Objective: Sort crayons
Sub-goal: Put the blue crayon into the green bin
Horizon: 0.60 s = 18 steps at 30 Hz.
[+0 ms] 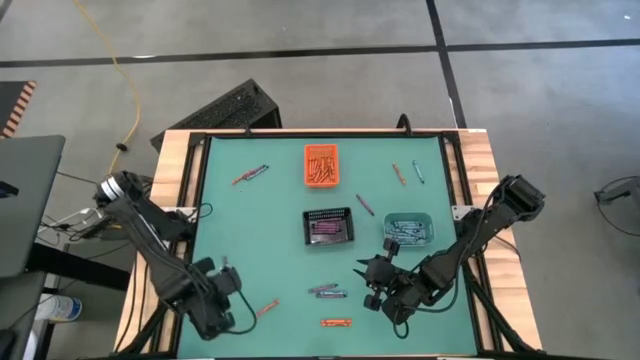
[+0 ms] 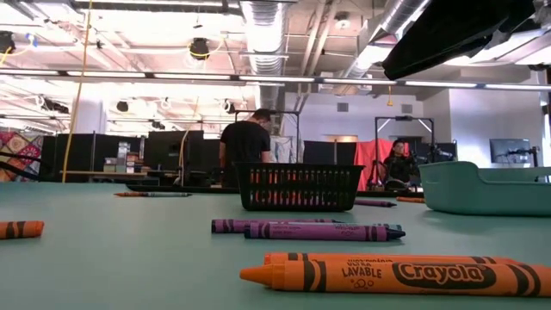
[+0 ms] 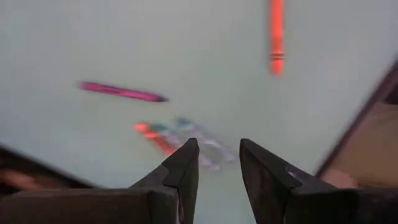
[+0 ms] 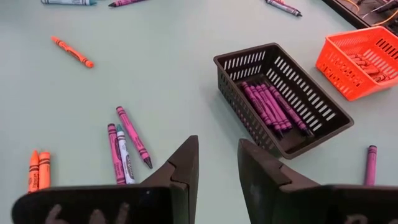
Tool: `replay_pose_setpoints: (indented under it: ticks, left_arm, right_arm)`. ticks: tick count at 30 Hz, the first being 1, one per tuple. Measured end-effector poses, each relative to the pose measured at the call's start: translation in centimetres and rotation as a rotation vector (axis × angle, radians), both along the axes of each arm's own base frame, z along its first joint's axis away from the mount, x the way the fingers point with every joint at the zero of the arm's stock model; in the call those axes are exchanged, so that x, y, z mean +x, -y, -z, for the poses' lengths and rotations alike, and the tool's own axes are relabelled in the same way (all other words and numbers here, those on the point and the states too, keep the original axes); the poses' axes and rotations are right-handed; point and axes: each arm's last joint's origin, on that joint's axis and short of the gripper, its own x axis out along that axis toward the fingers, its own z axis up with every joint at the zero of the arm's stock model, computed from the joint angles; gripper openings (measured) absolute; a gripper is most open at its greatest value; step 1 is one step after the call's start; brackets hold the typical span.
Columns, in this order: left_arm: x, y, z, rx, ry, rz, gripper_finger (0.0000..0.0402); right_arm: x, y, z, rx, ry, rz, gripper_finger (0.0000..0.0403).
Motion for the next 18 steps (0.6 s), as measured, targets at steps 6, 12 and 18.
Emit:
replay_pose_setpoints:
  ticks: [6,12,18]
  left_arm:
    - [1.8,1.9,2.7,-0.032,-0.042,0.061,0.0105]
    - [2.0,1.9,4.6,0.019,-0.108,0.100,0.0105]
    - [-0.8,-0.6,6.4,-0.030,-0.135,-0.005,0.0105]
  right_arm:
    - [0.0,0.0,0.0,0.003,0.002,0.001,0.0107]
    - [0.0,0.0,0.0,0.004,0.001,0.001,0.0107]
    - [0.0,0.0,0.0,0.006,-0.003,-0.002,0.0107]
